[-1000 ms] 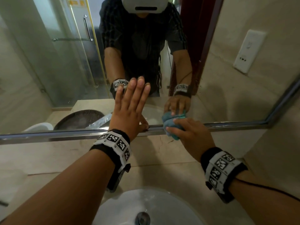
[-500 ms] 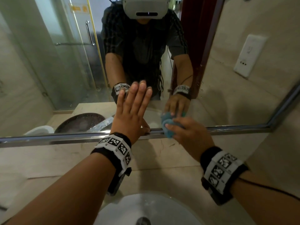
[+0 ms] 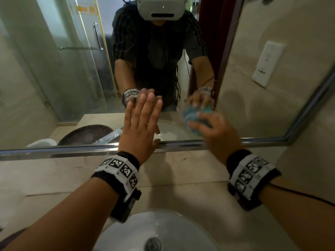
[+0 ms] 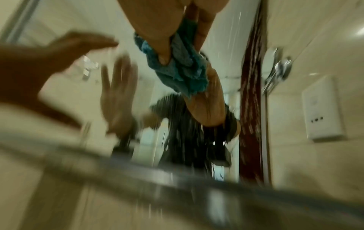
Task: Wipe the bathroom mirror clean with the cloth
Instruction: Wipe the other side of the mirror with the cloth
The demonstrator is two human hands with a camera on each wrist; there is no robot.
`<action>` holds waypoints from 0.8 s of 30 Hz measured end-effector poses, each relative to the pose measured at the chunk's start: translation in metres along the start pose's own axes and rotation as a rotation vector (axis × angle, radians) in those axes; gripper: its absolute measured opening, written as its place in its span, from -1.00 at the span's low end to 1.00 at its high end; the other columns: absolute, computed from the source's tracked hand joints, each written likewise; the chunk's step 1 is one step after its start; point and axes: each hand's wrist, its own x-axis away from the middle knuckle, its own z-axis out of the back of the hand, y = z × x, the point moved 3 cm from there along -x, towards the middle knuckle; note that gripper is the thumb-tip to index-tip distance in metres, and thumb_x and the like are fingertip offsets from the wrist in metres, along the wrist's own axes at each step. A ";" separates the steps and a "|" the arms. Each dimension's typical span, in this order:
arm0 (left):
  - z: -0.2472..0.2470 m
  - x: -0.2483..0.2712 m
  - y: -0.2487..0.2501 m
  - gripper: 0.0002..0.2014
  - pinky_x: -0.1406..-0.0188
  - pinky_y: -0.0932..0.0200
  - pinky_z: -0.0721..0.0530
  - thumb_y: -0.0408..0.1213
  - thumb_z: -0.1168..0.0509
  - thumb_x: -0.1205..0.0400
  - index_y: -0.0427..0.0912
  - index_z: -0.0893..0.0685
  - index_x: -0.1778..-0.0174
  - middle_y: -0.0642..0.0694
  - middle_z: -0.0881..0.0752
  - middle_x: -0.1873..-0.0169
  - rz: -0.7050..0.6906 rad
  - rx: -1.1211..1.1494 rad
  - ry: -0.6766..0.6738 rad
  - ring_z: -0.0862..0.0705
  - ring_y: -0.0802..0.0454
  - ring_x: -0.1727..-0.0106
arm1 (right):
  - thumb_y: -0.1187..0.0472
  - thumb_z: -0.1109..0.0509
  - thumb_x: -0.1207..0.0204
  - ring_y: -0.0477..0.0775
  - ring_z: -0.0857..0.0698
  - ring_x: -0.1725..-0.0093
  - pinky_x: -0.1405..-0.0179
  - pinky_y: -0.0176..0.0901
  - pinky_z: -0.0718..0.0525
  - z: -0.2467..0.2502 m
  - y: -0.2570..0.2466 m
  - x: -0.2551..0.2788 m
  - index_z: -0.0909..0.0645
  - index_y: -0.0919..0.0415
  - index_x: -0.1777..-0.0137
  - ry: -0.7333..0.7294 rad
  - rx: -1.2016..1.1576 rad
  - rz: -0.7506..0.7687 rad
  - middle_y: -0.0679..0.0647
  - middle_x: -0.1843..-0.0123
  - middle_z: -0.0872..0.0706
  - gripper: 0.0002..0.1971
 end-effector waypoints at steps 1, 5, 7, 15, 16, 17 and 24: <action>0.001 0.002 0.005 0.17 -0.60 -0.20 0.17 0.05 -0.54 -0.30 -0.21 0.07 -0.65 -0.25 0.05 -0.63 -0.041 0.004 -0.010 0.13 -0.15 -0.64 | -0.01 -0.29 -0.58 0.23 -0.60 -0.18 -0.21 -0.17 -0.57 0.013 0.007 -0.015 -0.68 0.07 -0.24 0.088 -0.010 -0.044 0.15 -0.26 -0.64 -0.68; -0.009 -0.005 0.032 0.17 -0.59 -0.26 0.15 0.08 -0.49 -0.34 -0.17 0.17 -0.65 -0.23 0.08 -0.63 -0.108 -0.025 -0.043 0.17 -0.15 -0.64 | 0.10 -0.14 -0.56 0.34 -0.59 -0.19 -0.21 -0.26 -0.41 0.022 0.015 -0.030 -0.68 0.19 -0.25 0.322 -0.038 -0.139 0.26 -0.26 -0.62 -0.61; -0.014 -0.015 0.041 0.17 -0.58 -0.28 0.14 0.11 -0.50 -0.34 -0.17 0.13 -0.65 -0.22 0.09 -0.63 -0.047 -0.013 -0.036 0.15 -0.15 -0.65 | 0.19 -0.35 -0.52 0.32 -0.59 -0.18 -0.20 -0.08 -0.56 -0.013 0.010 0.001 -0.68 0.15 -0.22 0.225 -0.045 -0.069 0.24 -0.27 -0.63 -0.71; -0.026 -0.018 0.039 0.25 -0.55 -0.24 0.27 0.26 -0.44 -0.30 -0.10 0.30 -0.63 -0.11 0.49 -0.57 -0.013 -0.004 -0.053 0.45 -0.09 -0.59 | 0.43 -0.60 -0.25 0.37 -0.66 0.03 0.07 0.09 -0.68 -0.013 0.011 0.015 -0.72 0.18 -0.14 0.123 -0.052 -0.003 0.24 -0.16 -0.66 -0.57; -0.027 -0.018 0.038 0.26 -0.55 -0.24 0.28 0.27 -0.43 -0.29 -0.10 0.31 -0.63 -0.10 0.47 -0.58 -0.009 -0.007 -0.059 0.46 -0.09 -0.58 | 0.40 -0.52 -0.36 0.36 -0.64 -0.02 -0.01 0.04 -0.63 -0.001 0.012 -0.001 -0.70 0.18 -0.18 0.188 -0.039 -0.020 0.26 -0.17 -0.67 -0.63; -0.027 -0.018 0.038 0.27 -0.55 -0.23 0.30 0.29 -0.43 -0.28 -0.10 0.31 -0.63 -0.11 0.46 -0.58 -0.005 -0.016 -0.064 0.46 -0.09 -0.58 | 0.38 -0.43 -0.44 0.35 -0.63 -0.05 -0.08 -0.04 -0.57 0.007 0.012 -0.013 -0.70 0.18 -0.20 0.267 -0.063 -0.047 0.26 -0.18 -0.67 -0.68; -0.027 -0.016 0.041 0.26 -0.55 -0.21 0.33 0.32 -0.39 -0.30 -0.12 0.34 -0.62 -0.14 0.54 -0.53 0.012 -0.057 -0.076 0.48 -0.10 -0.57 | 0.47 -0.66 -0.11 0.25 -0.60 0.06 0.19 0.06 -0.73 -0.051 0.015 0.063 -0.70 0.13 -0.10 0.021 -0.111 0.017 0.18 -0.15 -0.63 -0.47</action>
